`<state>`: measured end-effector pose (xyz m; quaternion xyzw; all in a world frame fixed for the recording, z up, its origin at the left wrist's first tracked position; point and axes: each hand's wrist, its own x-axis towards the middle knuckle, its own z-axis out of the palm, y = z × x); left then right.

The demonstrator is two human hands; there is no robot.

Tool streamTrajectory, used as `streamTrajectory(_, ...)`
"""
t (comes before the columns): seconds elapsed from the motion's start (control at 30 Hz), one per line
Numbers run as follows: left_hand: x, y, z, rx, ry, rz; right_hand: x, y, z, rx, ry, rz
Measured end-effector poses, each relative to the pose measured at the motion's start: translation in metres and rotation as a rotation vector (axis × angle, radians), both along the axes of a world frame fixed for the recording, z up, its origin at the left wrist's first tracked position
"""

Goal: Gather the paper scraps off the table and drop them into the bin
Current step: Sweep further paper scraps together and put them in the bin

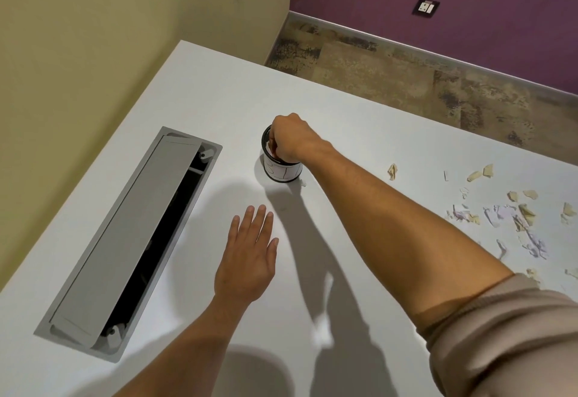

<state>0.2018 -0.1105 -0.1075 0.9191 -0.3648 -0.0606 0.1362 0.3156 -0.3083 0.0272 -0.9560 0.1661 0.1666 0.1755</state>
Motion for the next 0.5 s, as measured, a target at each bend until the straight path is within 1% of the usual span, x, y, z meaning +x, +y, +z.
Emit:
streamTrajectory(0.17, 0.001, 0.0, -0.001, 0.006, 0.0, 0.004, 0.004, 0.001, -0.01, -0.042, 0.05, 0.01)
streamTrajectory(0.37, 0.0, 0.0, 0.002, 0.011, -0.003, 0.002, 0.004, -0.002, -0.001, -0.051, 0.118, 0.073)
streamTrajectory(0.43, 0.0, 0.0, 0.002, 0.011, 0.0, 0.004, 0.001, -0.005, 0.006, -0.031, 0.097, 0.076)
streamTrajectory(0.5, 0.0, 0.0, 0.001, 0.017, 0.0, 0.003, -0.004, -0.007, 0.015, 0.02, 0.018, 0.054)
